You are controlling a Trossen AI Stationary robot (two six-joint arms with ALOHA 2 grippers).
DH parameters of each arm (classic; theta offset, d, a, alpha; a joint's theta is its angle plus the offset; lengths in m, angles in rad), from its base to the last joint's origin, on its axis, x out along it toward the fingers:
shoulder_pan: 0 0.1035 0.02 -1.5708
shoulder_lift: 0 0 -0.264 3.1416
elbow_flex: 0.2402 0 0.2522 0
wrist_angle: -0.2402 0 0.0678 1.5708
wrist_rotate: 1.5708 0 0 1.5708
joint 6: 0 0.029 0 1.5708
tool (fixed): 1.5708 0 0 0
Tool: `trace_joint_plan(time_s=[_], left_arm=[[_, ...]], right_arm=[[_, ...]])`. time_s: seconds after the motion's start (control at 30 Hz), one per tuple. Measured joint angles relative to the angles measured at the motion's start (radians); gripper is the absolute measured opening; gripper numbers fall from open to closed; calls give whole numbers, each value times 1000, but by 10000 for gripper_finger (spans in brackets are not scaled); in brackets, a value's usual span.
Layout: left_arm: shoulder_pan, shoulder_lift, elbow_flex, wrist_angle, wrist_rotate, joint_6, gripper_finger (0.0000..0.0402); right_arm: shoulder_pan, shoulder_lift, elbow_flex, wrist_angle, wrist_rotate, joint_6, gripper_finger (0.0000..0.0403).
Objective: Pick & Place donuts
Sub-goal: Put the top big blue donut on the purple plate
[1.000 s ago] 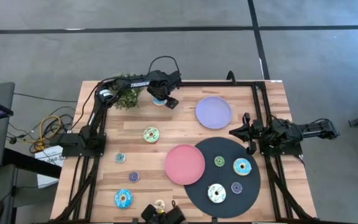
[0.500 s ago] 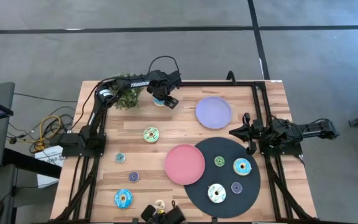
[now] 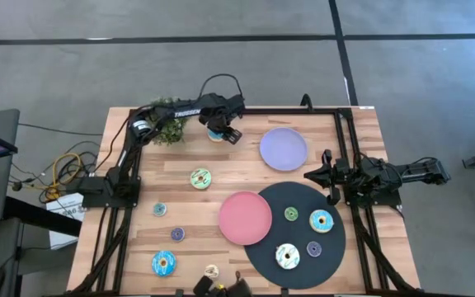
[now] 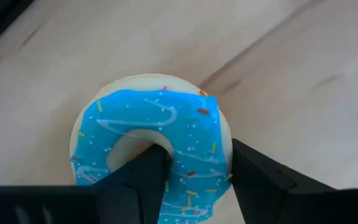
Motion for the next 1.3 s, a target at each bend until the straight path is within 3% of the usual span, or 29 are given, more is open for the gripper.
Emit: trace_joint_plan(time_s=[0.17, 0.3, 0.53, 0.73, 0.87, 1.13, 1.3], left_arm=[[-65, 0, 119, 6, 0, 5, 158], [-139, 0, 172, 125, 29, 23, 158], [-256, 0, 182, 392, 57, 62, 158], [-261, 24, 193, 487, 52, 43, 157], [-245, 103, 254, 465, 94, 22, 157], [-240, 293, 528, 325, 98, 18, 157], [-242, 328, 563, 357, 127, 19, 157]], right_arm=[[0, 0, 0, 0, 0, 0, 0], [0, 0, 0, 0, 0, 0, 0], [0, 0, 0, 0, 0, 0, 0], [0, 0, 0, 0, 0, 0, 0], [0, 1, 0, 0, 0, 0, 0], [0, 3, 0, 0, -1, 0, 0], [0, 0, 0, 1, -2, 0, 0]])
